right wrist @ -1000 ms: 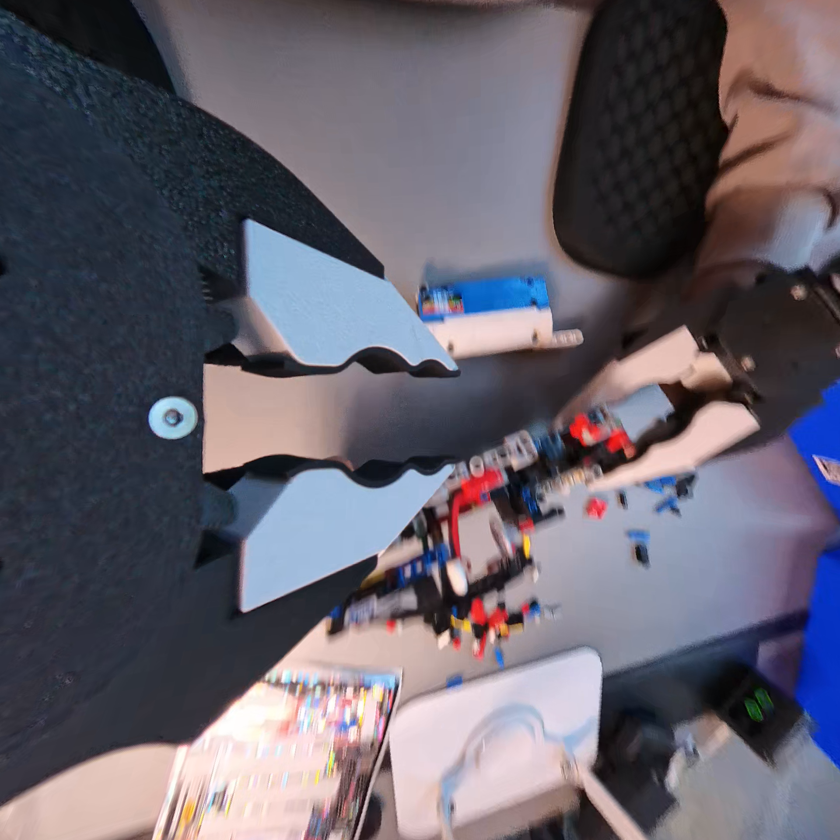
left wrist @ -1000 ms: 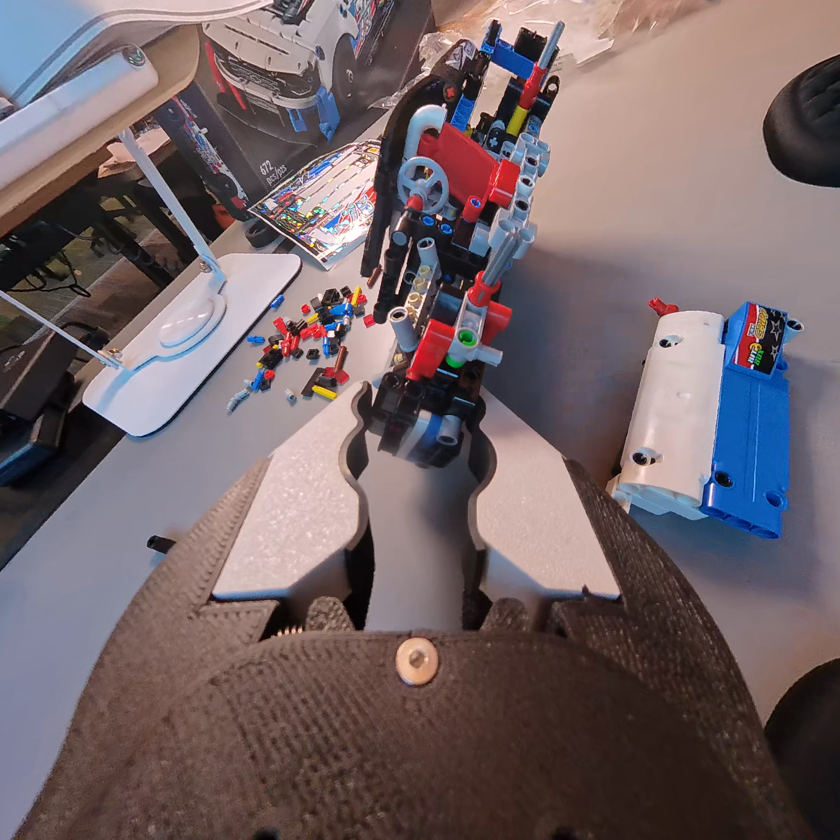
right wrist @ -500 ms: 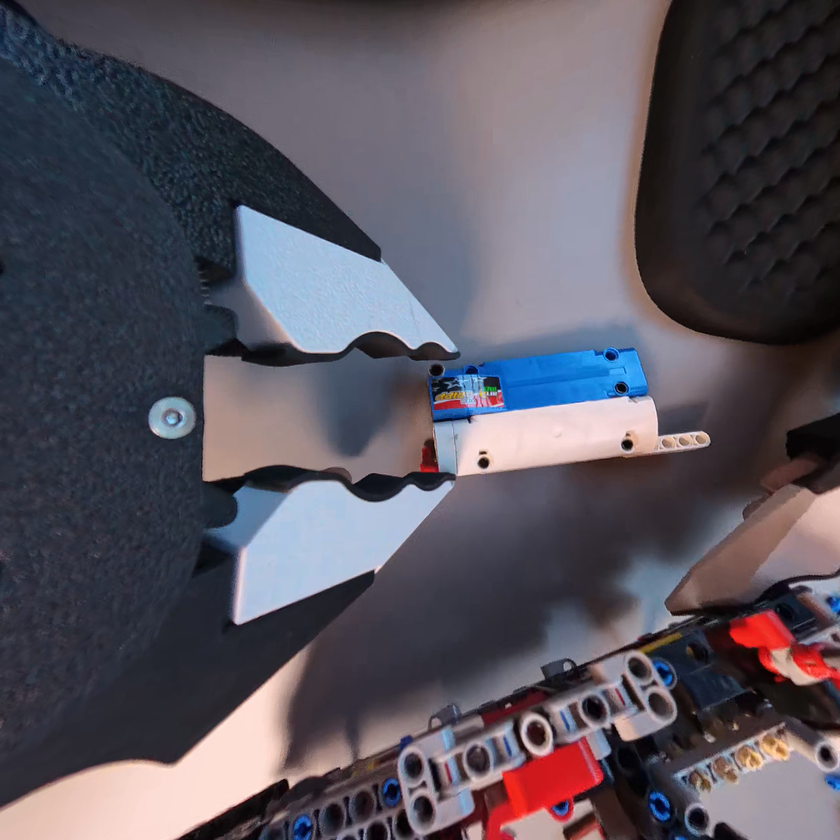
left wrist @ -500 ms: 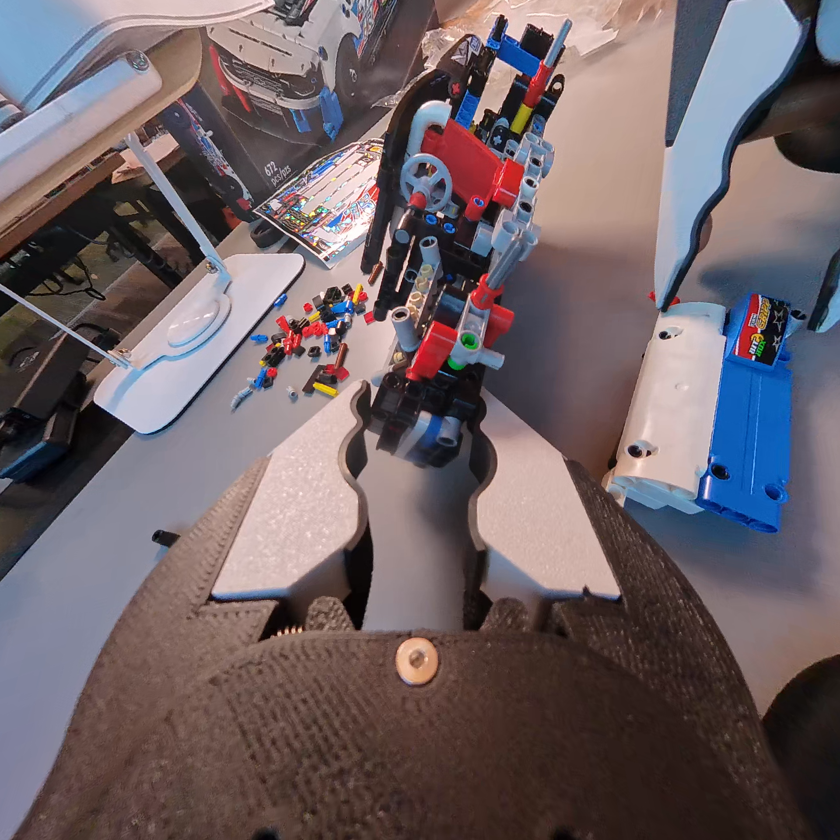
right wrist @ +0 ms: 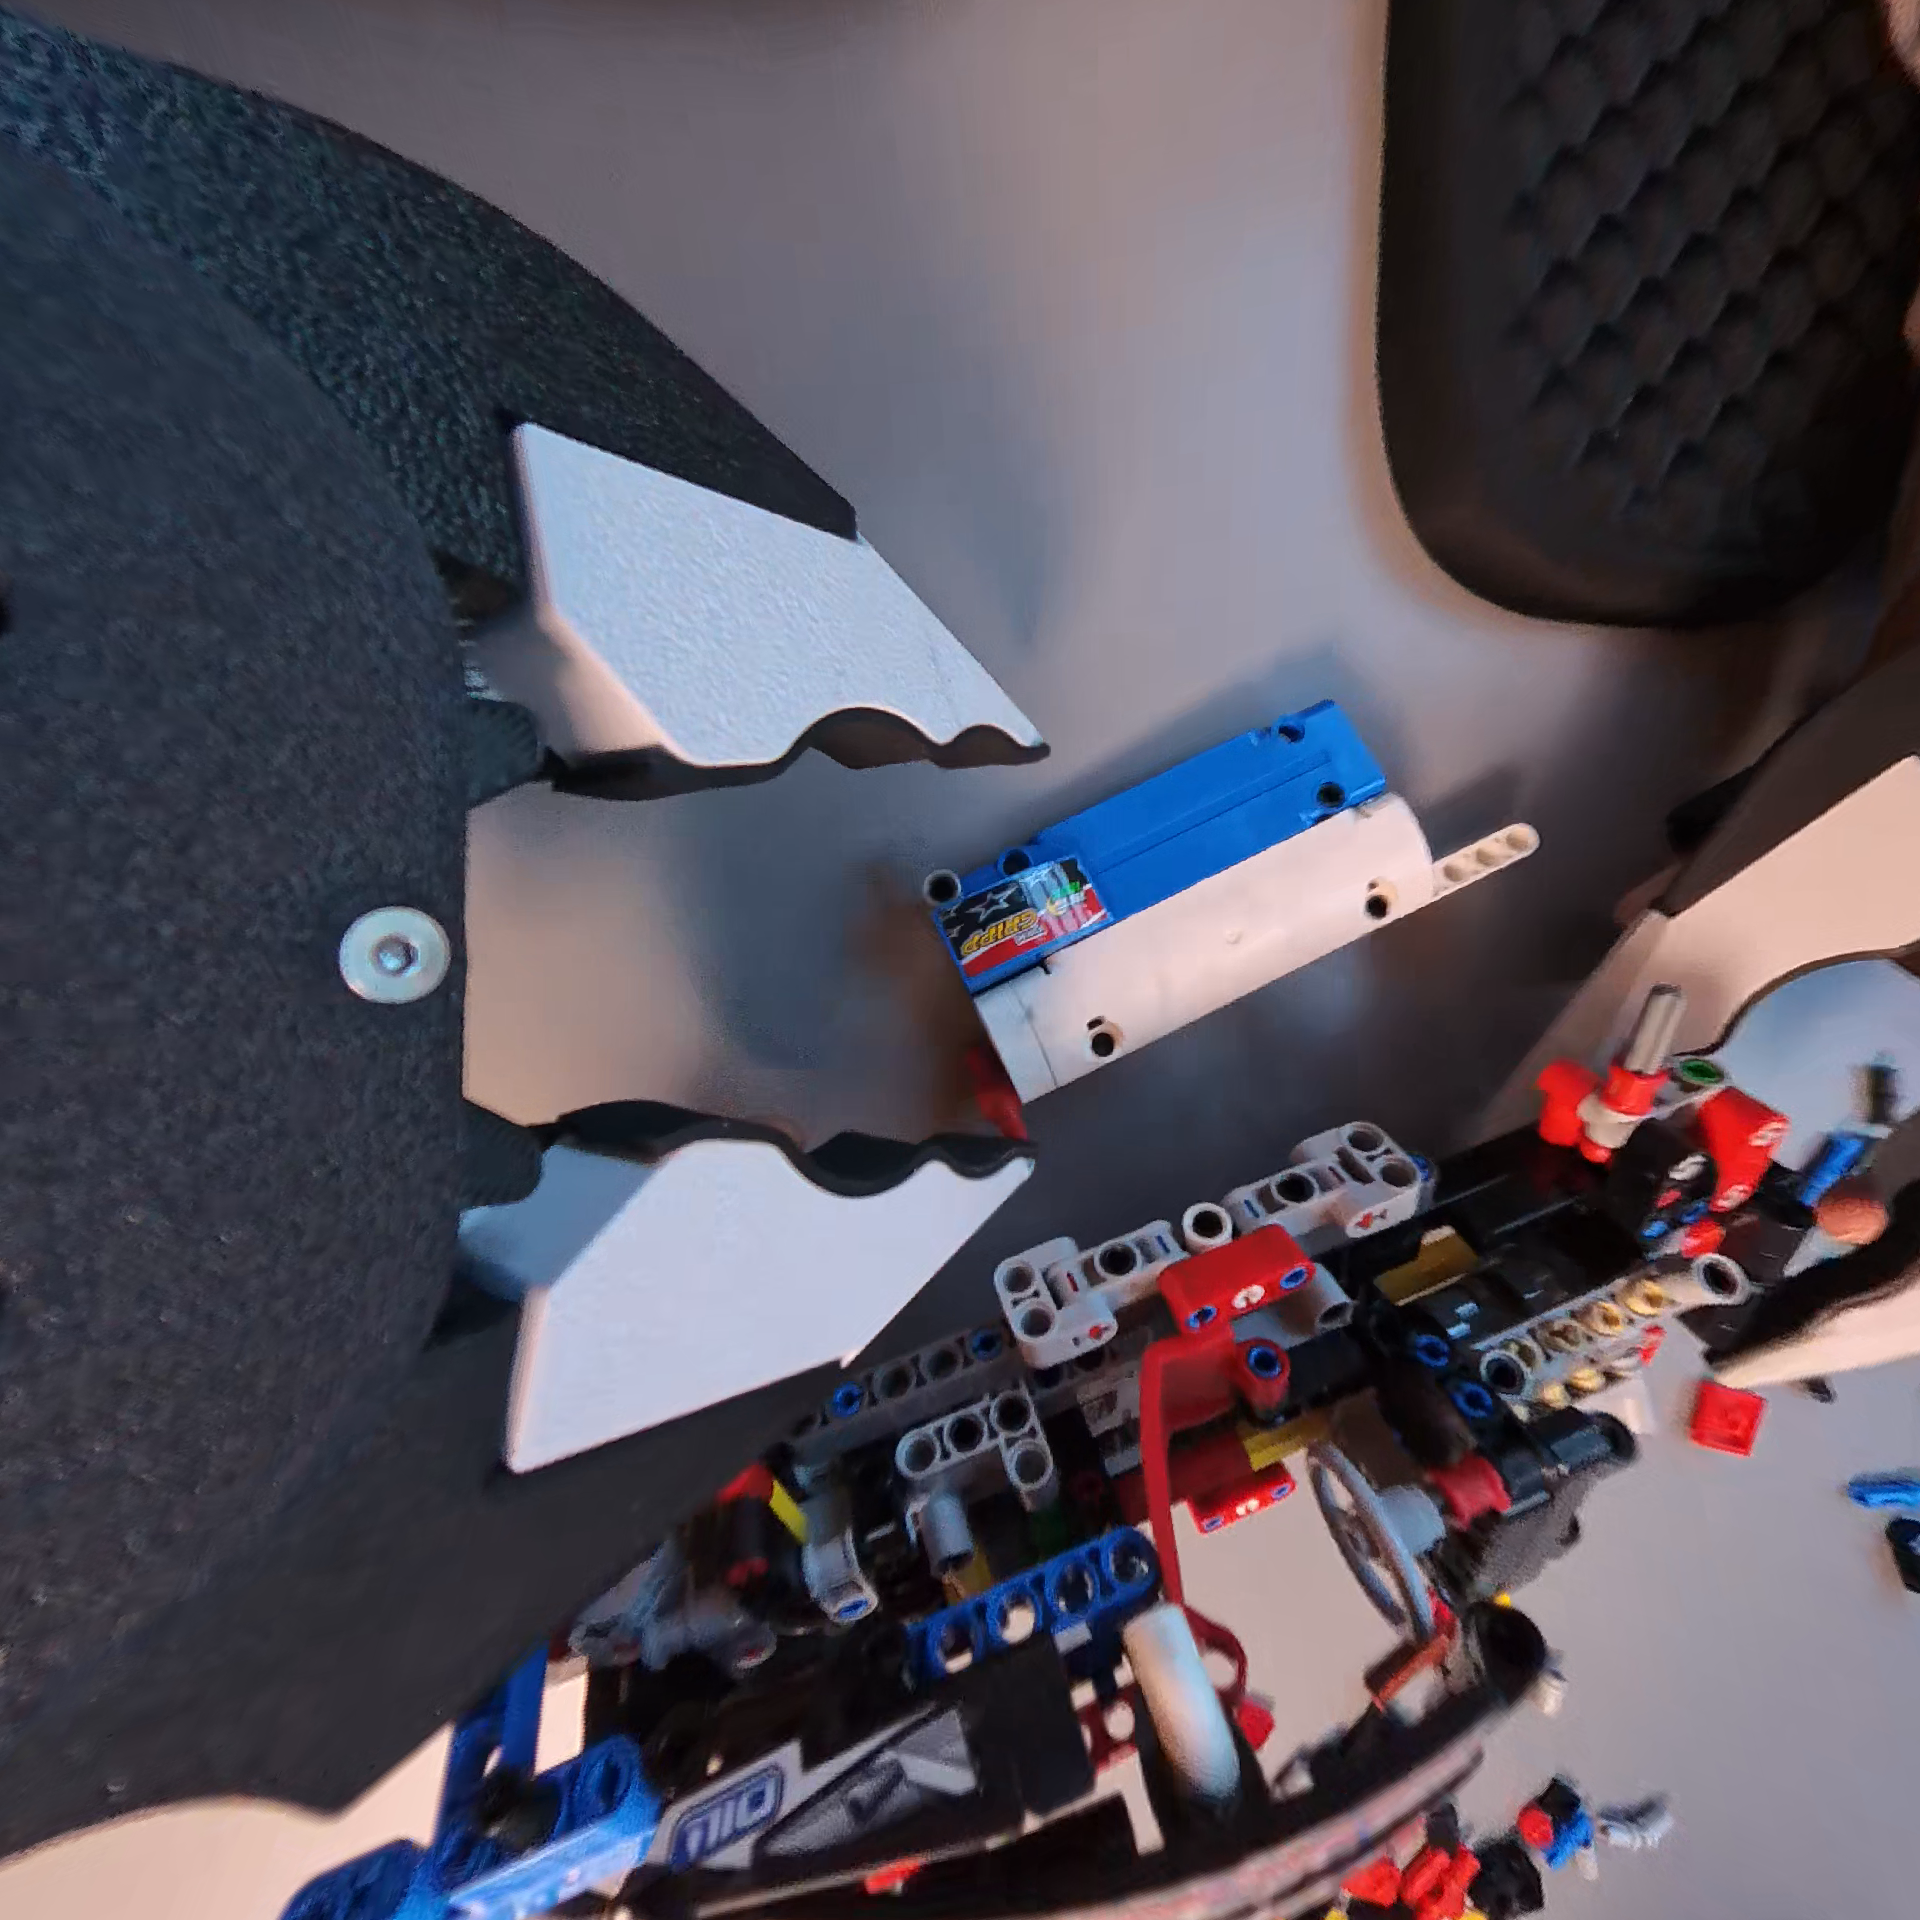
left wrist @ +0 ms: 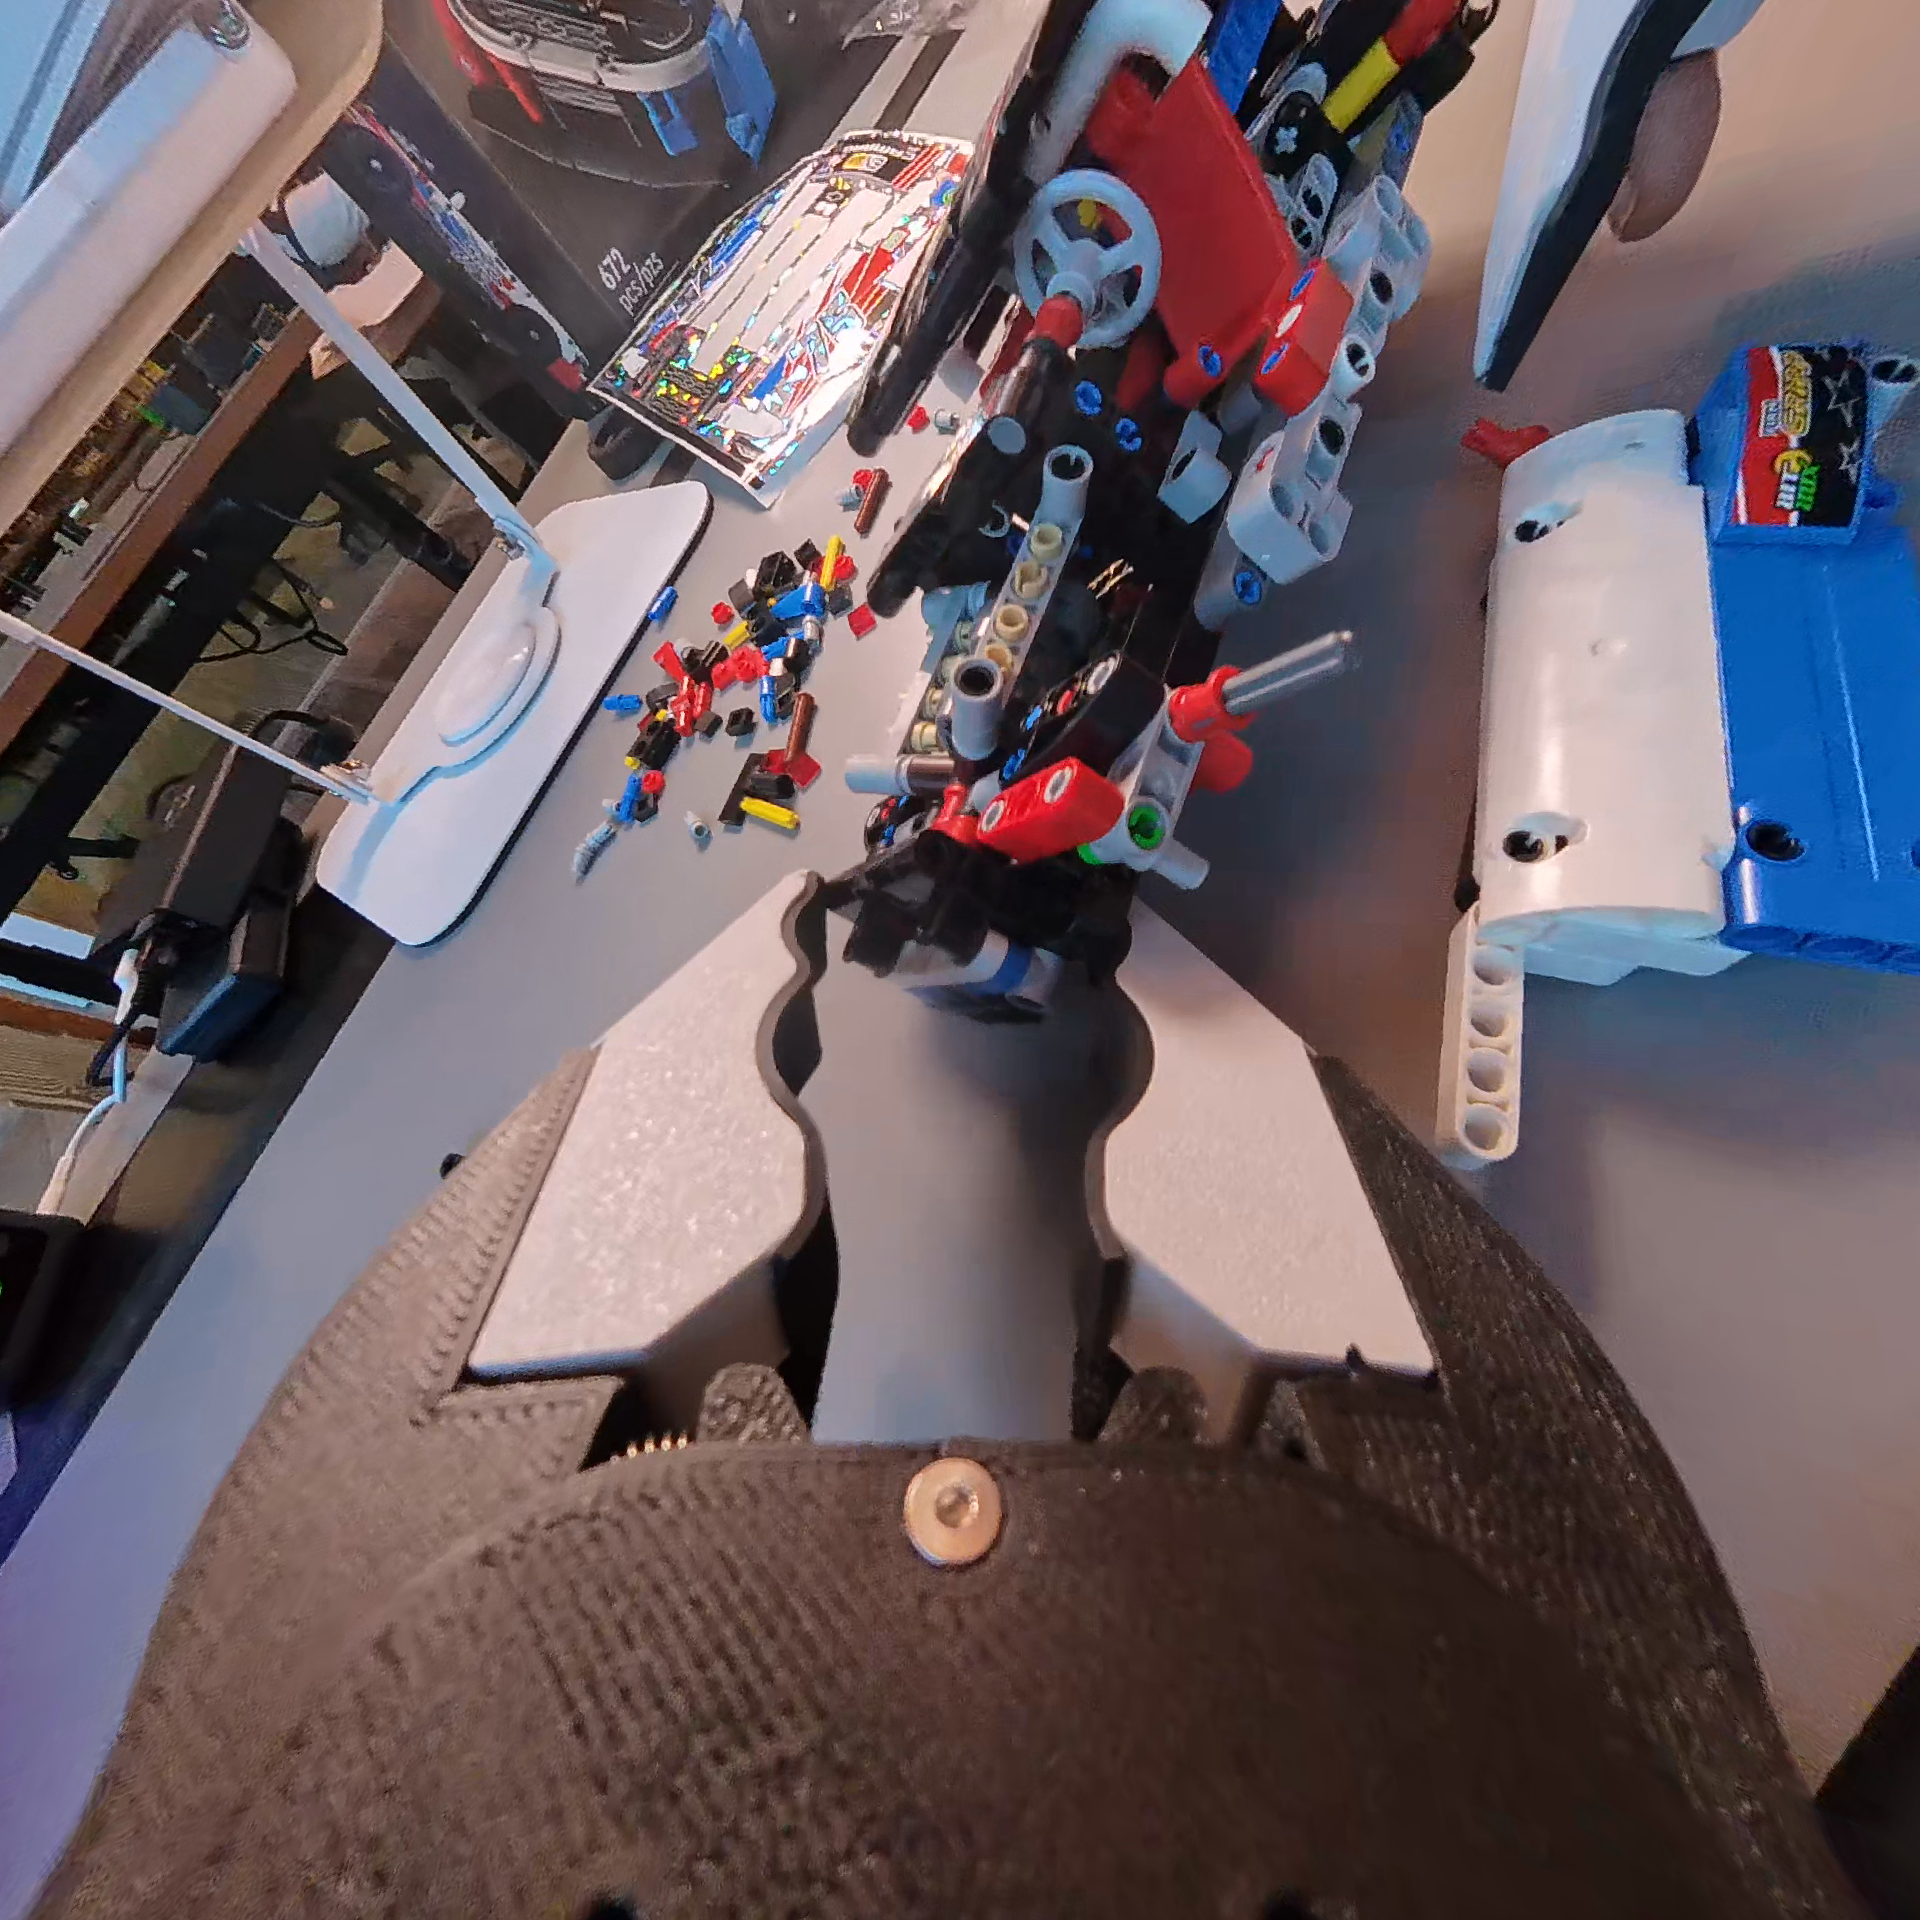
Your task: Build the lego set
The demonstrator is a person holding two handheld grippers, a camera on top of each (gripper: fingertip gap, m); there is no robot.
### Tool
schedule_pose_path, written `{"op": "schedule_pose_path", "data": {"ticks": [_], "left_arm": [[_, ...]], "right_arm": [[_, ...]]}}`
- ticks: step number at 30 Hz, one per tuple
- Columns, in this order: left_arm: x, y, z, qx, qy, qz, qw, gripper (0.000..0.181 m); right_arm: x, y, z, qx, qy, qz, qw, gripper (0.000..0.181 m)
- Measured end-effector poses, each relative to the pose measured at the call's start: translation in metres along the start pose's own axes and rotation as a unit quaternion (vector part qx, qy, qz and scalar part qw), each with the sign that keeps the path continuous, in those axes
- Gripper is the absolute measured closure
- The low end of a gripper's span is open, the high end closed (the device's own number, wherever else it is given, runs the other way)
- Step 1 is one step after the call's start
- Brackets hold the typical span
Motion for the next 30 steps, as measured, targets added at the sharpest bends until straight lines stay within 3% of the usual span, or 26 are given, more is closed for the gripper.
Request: {"op": "schedule_pose_path", "data": {"ticks": [3, 5, 13, 21, 23, 25, 27, 30], "left_arm": [[-0.001, 0.003, -0.002, -0.013, 0.005, 0.006, 1.000, 0.132], [0.000, 0.001, -0.004, -0.022, 0.008, 0.001, 1.000, 0.131], [0.006, -0.014, -0.010, -0.060, 0.011, -0.062, 0.996, 0.123], [-0.008, -0.050, -0.006, -0.038, -0.018, -0.074, 0.996, 0.131], [0.000, -0.064, 0.012, 0.015, -0.064, -0.116, 0.991, 0.133], [0.023, -0.071, 0.031, 0.054, -0.112, -0.201, 0.972, 0.133], [0.052, -0.069, 0.044, 0.049, -0.133, -0.282, 0.949, 0.125], [0.087, -0.051, 0.048, 0.002, -0.116, -0.337, 0.934, 0.120]], "right_arm": [[0.002, 0.009, -0.004, -0.002, 0.010, 0.009, 1.000, 0.110], [0.000, 0.008, -0.003, 0.016, 0.008, 0.017, 1.000, 0.129], [-0.008, -0.004, -0.020, 0.026, -0.033, -0.029, 0.999, 0.130], [-0.016, -0.013, -0.029, 0.029, -0.056, -0.046, 0.997, 0.130], [-0.019, -0.016, -0.031, 0.031, -0.074, -0.062, 0.995, 0.130], [-0.023, -0.018, -0.032, 0.034, -0.098, -0.085, 0.991, 0.131], [-0.027, -0.019, -0.032, 0.036, -0.126, -0.116, 0.985, 0.133], [-0.033, -0.019, -0.031, 0.045, -0.179, -0.165, 0.969, 0.138]]}}
Point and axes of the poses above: each gripper's, where its closed fingertips meet, y out along the fingers, z out of its top, x = y × z across the jaws, the point moved 5 cm from there along -y, back along the fingers, and after that the axes turned 6 degrees about -x, right-handed, at the moved point
